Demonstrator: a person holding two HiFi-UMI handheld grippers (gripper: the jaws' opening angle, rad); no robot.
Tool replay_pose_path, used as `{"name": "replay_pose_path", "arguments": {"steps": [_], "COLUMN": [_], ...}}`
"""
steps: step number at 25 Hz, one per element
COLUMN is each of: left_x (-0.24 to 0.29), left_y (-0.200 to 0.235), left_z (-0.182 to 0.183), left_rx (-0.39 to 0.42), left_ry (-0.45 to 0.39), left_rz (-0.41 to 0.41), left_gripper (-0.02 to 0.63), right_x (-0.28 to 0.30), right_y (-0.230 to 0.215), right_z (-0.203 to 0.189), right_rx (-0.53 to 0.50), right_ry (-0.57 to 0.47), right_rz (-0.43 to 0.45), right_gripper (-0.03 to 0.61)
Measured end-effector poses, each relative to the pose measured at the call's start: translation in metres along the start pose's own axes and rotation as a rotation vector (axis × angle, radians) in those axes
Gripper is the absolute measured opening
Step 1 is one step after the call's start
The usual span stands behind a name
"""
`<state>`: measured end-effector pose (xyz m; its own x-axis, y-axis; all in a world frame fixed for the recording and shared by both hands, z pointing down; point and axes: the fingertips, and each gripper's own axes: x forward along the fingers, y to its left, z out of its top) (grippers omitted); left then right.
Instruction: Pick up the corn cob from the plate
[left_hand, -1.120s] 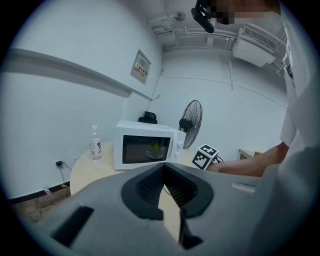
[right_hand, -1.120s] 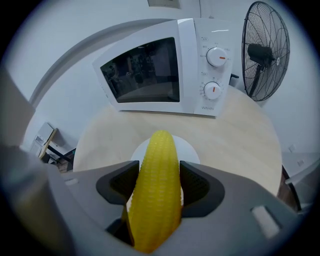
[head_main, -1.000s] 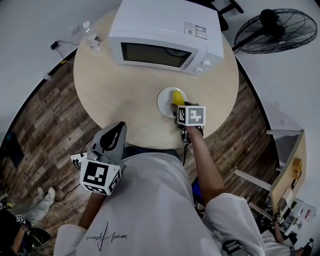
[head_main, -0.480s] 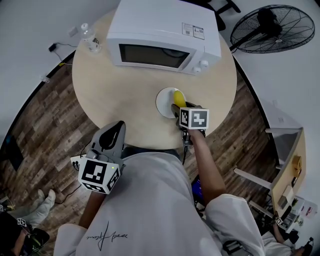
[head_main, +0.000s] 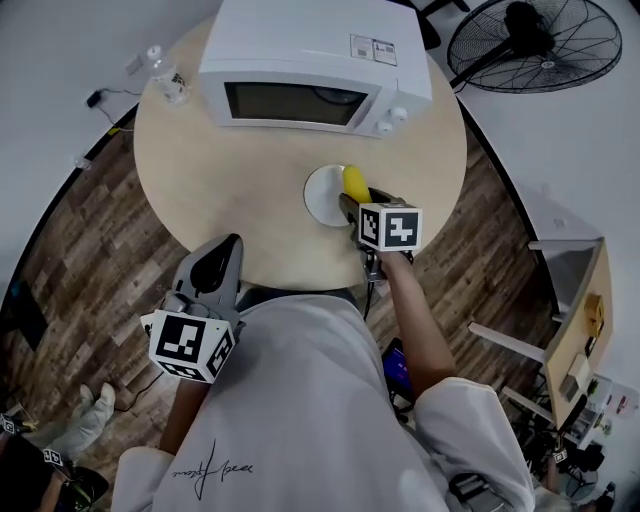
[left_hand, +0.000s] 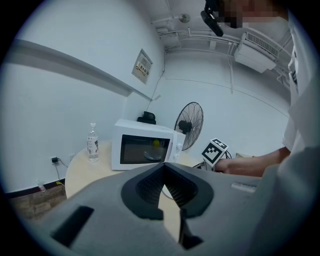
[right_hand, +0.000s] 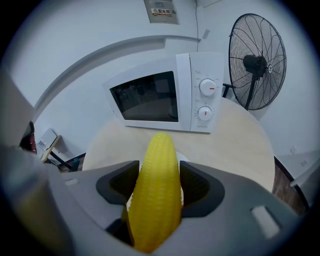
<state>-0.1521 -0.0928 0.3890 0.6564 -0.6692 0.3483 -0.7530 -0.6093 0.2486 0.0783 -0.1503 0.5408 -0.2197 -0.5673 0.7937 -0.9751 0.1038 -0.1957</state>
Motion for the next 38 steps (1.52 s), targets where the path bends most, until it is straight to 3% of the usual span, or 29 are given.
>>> {"name": "replay_pose_path", "arguments": {"steps": [38], "left_x": [0.003], "left_y": [0.011], "left_z": [0.001], "left_rx": [-0.087], "left_ry": [-0.027], "left_rz": [-0.001], "left_gripper": [-0.002], "right_x": [-0.062], "right_y": [0.024], "right_z": [0.027], "right_rx": [0.033], "right_ry": [-0.186], "right_rz": [0.046], "right_gripper": [0.267]}}
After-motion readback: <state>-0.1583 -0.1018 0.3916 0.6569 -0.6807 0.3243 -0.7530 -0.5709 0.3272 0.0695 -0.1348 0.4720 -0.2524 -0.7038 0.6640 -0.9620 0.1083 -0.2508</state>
